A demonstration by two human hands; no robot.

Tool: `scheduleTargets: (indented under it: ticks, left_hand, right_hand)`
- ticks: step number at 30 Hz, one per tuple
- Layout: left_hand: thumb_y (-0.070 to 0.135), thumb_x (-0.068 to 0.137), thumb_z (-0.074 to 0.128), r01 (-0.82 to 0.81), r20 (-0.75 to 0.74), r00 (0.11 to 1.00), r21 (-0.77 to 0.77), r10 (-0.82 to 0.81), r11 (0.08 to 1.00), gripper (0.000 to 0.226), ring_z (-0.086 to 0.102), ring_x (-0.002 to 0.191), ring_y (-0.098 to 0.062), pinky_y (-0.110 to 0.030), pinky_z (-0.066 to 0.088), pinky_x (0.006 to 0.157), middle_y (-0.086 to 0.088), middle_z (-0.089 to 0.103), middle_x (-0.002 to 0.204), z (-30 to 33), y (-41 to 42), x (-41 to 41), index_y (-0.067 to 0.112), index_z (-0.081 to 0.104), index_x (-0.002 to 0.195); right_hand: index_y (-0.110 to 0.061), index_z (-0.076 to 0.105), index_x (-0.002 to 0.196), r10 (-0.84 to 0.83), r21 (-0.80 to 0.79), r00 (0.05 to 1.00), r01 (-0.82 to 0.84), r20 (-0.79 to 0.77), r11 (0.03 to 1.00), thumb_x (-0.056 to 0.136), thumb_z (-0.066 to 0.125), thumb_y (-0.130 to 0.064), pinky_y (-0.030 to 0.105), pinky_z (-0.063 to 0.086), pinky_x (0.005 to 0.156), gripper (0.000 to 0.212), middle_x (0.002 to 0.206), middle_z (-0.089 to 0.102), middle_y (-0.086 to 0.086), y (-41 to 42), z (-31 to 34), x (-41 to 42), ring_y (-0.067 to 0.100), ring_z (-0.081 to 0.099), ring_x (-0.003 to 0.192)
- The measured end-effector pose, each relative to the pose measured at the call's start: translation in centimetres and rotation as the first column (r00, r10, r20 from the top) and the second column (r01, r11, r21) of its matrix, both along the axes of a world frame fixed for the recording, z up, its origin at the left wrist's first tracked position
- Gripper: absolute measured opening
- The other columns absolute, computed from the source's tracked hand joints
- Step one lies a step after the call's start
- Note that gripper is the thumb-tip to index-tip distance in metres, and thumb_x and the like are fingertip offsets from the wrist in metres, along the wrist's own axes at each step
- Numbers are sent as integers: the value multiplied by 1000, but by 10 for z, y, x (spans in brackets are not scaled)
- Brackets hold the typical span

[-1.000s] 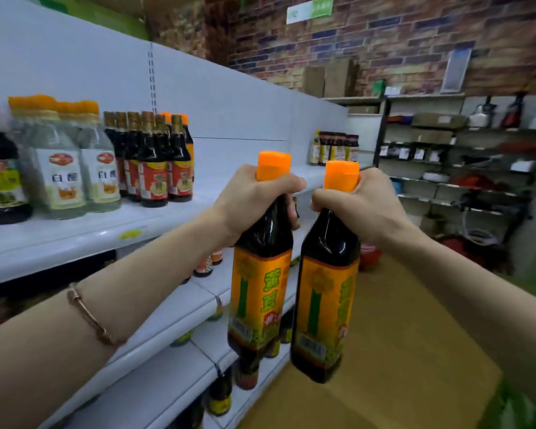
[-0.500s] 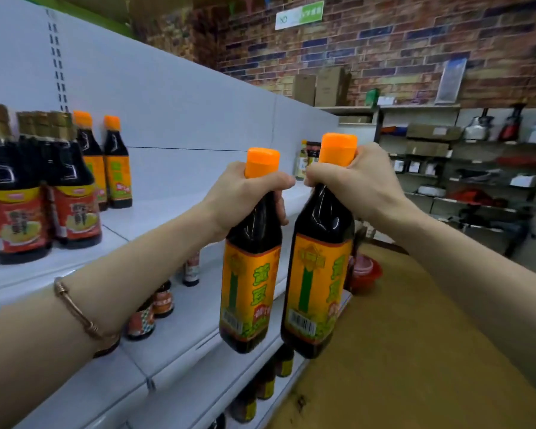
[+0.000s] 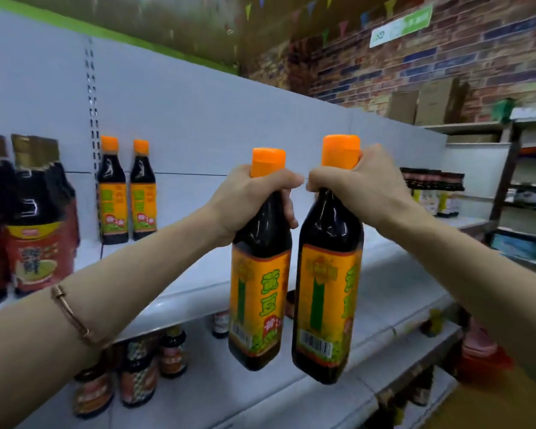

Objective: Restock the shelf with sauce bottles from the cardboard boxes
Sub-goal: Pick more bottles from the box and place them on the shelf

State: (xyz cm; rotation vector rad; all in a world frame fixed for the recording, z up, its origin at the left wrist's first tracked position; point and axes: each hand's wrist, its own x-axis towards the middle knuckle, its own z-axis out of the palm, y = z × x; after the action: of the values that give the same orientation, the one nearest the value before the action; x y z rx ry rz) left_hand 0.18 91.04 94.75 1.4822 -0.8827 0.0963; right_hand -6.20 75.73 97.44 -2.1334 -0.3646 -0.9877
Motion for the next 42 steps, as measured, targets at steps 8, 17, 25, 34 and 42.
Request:
scheduleTargets:
  ticks: [8, 17, 25, 34, 42]
  left_hand:
    - [25, 74, 63, -299, -37, 954, -39, 298, 953, 25, 62, 54, -27, -31, 53, 63, -11, 59, 52, 15, 18, 43, 12, 56, 53]
    - [21, 75, 64, -542, -10, 840, -73, 543, 837, 26, 60, 52, -29, -30, 53, 58, -12, 57, 50, 28, 86, 77, 10, 54, 54]
    - [25, 74, 63, -653, 37, 755, -54, 655, 755, 27, 63, 57, -31, -36, 54, 68, -14, 60, 54, 26, 130, 126, 13, 59, 49]
    - [14, 87, 59, -761, 16, 646, -63, 763, 645, 27, 64, 59, -30, -35, 55, 67, -11, 61, 54, 9, 166, 172, 4, 56, 62]
    - [19, 93, 59, -910, 322, 383, -32, 866, 414, 23, 71, 66, -21, -34, 55, 71, -10, 70, 67, -1, 177, 220, -4, 54, 89]
  right_hand:
    - [-18, 33, 48, 226, 14, 974, -227, 32, 974, 67, 75, -22, 22, 28, 41, 46, 42, 35, -5, 4, 5, 98, 13, 32, 40]
    - [-15, 42, 56, 386, 30, 922, -385, -12, 922, 68, 76, -27, 30, 35, 53, 38, 55, 45, 4, 58, 19, 181, 18, 44, 50]
    - [-20, 32, 49, 410, 13, 911, -410, -37, 912, 67, 75, -30, 32, 34, 51, 48, 50, 41, 1, 116, 15, 245, 18, 39, 46]
    - [-20, 32, 45, 381, 33, 923, -380, -43, 924, 71, 70, -31, 32, 36, 51, 48, 47, 41, -1, 152, -8, 310, 19, 40, 45]
    - [-14, 61, 53, 591, 228, 806, -567, -46, 791, 84, 63, -21, 43, 57, 70, 32, 64, 72, 5, 179, -25, 364, 24, 69, 65]
